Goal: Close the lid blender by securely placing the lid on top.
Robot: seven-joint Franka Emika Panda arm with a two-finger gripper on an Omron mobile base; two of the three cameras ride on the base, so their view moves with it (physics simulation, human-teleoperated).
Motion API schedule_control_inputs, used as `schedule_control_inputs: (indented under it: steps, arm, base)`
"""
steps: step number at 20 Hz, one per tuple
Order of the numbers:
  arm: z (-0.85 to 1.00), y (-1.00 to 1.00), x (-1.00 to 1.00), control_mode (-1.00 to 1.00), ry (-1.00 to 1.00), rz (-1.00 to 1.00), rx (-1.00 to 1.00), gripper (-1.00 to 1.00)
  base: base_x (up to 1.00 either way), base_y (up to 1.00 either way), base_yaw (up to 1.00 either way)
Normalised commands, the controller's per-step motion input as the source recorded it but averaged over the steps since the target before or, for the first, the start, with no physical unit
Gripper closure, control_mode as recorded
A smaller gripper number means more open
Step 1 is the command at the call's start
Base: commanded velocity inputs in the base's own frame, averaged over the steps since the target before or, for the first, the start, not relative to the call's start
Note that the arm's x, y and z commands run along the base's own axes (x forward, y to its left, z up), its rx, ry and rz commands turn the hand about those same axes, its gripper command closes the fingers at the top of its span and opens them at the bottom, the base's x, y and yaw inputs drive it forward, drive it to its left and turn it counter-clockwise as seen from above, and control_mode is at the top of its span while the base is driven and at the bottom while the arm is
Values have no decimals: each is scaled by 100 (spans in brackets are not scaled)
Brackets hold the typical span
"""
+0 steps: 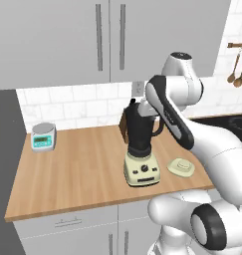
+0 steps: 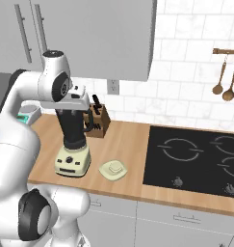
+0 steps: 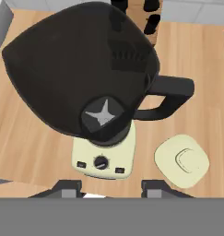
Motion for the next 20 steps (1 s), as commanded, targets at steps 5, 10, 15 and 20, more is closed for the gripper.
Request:
schedule_control_inputs:
  steps: [5,10,15,20]
  arm:
    - [-15,-31,-33,-100,-12,8,4,-100]
    - [-17,-99,-65,-100,-10,10,7,-100]
    - [-43,-98,-16,-100,3,7,0,-100]
    - [-74,-72,8,-100,18,7,-7,-100]
  base:
    - [0,0,0]
    - [0,0,0]
    - [0,0,0]
    - [0,0,0]
